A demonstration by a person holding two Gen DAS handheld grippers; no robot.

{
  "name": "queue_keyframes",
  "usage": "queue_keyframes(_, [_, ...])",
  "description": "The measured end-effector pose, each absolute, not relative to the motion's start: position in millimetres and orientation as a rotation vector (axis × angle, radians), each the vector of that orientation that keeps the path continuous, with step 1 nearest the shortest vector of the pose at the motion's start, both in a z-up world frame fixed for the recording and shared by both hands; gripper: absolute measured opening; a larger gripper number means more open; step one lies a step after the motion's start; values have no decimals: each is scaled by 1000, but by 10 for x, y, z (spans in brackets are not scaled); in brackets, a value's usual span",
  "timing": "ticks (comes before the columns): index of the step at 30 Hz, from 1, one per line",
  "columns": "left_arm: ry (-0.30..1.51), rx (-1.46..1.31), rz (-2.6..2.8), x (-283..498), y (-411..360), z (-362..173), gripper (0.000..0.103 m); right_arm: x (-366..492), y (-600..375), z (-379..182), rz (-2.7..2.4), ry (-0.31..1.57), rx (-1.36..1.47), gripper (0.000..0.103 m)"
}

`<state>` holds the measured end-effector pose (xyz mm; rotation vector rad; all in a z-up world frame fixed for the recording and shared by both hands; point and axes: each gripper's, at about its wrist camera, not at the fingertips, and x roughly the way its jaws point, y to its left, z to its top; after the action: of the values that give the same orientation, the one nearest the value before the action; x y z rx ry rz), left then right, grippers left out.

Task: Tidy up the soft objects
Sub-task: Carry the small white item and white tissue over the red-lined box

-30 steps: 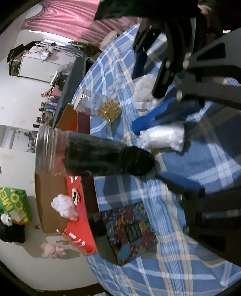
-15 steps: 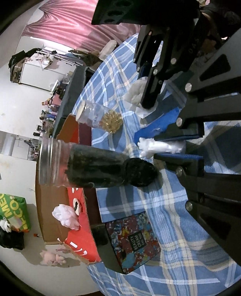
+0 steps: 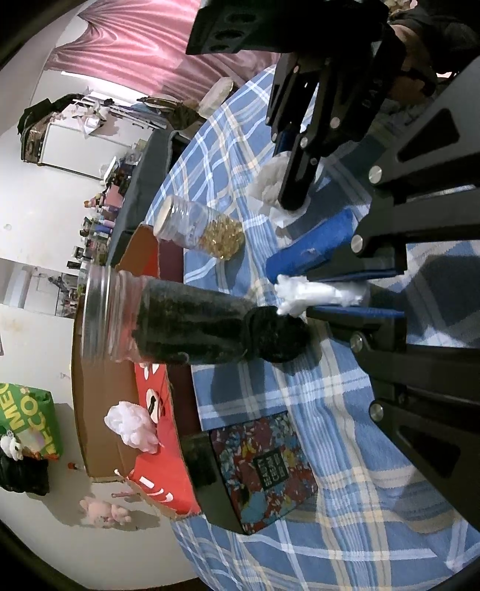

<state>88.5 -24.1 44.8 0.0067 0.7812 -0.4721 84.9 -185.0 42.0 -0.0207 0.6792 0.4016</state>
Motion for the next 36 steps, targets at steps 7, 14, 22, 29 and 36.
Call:
queue_keyframes(7, [777, -3, -437, 872, -71, 477, 12, 856, -1964, 429, 379, 690, 1, 16])
queue_keyframes(14, [782, -15, -399, 847, 128, 500, 12, 865, -2040, 425, 365, 698, 15, 16])
queue_keyframes(22, [788, -23, -374, 778, 312, 524, 12, 869, -2122, 428, 347, 705, 23, 16])
queue_keyframes(29, [782, -34, -292, 786, 621, 576, 12, 894, -2229, 429, 320, 715, 31, 16])
queue_keyframes(36, [800, -52, -222, 876, 884, 547, 12, 954, -2364, 423, 291, 738, 40, 16])
